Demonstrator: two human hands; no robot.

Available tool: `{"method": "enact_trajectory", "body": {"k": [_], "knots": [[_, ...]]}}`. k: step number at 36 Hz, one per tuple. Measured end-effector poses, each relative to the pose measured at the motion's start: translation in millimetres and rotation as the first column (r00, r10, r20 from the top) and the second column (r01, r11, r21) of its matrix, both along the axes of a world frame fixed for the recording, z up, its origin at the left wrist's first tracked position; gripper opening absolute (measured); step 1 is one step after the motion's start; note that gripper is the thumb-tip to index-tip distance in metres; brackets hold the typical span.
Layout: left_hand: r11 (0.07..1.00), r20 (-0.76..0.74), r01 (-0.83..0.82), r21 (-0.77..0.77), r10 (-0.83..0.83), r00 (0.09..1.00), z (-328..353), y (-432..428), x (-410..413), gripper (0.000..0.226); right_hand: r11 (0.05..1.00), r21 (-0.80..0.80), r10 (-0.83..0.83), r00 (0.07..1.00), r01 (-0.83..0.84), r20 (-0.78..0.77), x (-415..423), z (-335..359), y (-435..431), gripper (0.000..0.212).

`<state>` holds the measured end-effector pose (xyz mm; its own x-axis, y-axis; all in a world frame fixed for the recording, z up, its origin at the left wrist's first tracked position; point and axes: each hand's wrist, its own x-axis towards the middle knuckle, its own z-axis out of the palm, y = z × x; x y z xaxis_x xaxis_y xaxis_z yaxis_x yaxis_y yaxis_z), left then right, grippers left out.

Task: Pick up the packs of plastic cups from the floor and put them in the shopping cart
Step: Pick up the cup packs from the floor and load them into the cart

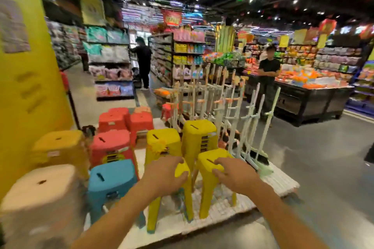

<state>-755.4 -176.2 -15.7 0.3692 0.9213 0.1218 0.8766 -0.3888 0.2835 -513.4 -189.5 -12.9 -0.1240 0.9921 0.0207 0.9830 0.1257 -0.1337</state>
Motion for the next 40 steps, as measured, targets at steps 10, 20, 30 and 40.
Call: {"method": "enact_trajectory", "body": {"k": [10,20,30,40], "knots": [[0.873,0.006,-0.486,-0.032,0.487,0.874,-7,-38,-221,0.054,0.875,0.039,0.481,0.876,-0.482,0.047,-240,-3,79,0.048],[0.559,0.012,-0.829,-0.006,0.829,0.559,-9,-106,-366,0.054,0.533,-0.015,0.846,0.533,-0.846,0.018,-448,-22,121,0.046],[0.029,0.011,-0.994,-0.105,1.0,0.028,-31,-220,-439,0.065,0.088,-0.05,0.996,0.088,-0.995,0.008,-629,-40,68,0.041],[-0.32,0.024,-0.943,-0.088,0.946,-0.323,-45,-388,-488,0.055,-0.222,-0.075,0.974,-0.224,-0.972,0.017,-775,-51,-94,0.05]]}}
